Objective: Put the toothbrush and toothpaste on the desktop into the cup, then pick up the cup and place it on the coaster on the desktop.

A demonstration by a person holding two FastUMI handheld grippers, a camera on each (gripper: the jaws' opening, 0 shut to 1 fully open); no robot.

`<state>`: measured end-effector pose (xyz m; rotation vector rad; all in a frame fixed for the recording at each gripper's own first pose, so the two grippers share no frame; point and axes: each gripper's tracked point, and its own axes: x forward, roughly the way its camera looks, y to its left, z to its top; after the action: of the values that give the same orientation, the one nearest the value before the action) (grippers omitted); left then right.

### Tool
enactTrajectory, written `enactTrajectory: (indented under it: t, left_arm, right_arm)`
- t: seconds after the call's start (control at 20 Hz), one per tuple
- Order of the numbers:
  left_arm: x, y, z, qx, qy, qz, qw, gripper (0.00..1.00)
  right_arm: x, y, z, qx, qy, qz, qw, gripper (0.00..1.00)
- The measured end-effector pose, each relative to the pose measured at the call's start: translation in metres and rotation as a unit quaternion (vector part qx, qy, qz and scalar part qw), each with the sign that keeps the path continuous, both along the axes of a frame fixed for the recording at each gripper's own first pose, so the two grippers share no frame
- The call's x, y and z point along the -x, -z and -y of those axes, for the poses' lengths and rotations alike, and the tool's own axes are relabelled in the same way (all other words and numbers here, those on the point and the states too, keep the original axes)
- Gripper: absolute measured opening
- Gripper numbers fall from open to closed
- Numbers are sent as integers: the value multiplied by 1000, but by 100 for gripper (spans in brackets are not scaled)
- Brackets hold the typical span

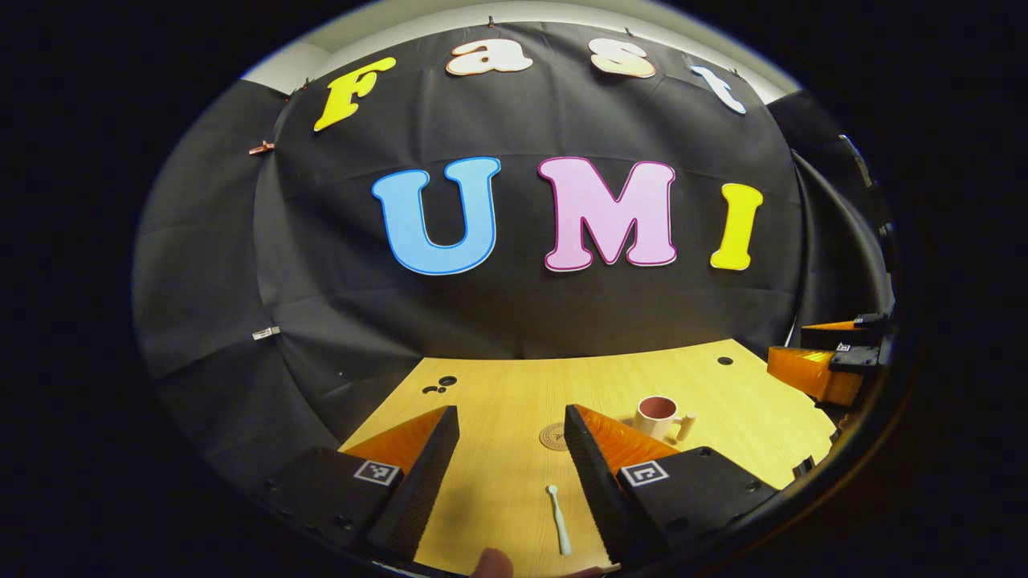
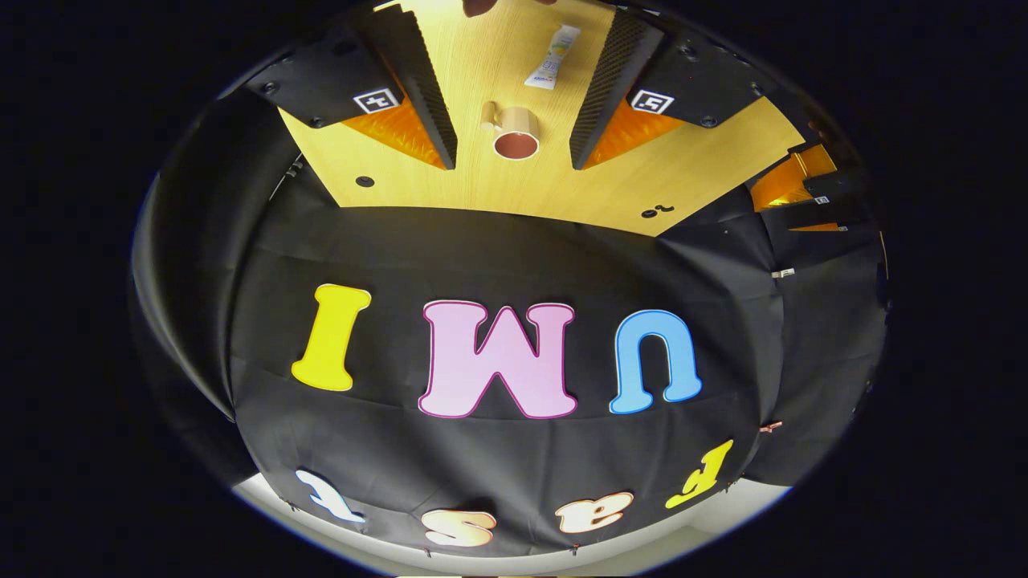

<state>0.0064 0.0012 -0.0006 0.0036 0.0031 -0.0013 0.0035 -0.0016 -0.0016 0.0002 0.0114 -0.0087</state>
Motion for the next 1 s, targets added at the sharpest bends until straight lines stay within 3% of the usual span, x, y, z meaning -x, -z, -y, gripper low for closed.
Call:
enactTrajectory:
  t: [0.35,0.6,0.75,1.0]
  left_arm:
    - [-3,2,1,-1,3,-2,1000,84]
    - [-5,12,1,-2,3,-9,1000,85]
    - [-5,20,0,-7,1,-18,1000,86]
    - [-6,45,-3,4,1,-43,999,89]
  right_arm:
    - [-5,5,-2,-1,-2,-15,1000,88]
    - [-20,34,-10,-18,-7,-85,996,88]
    - [-31,69,-16,-30,-14,-149,988,89]
    - [-41,142,-35,-62,-27,-260,963,92]
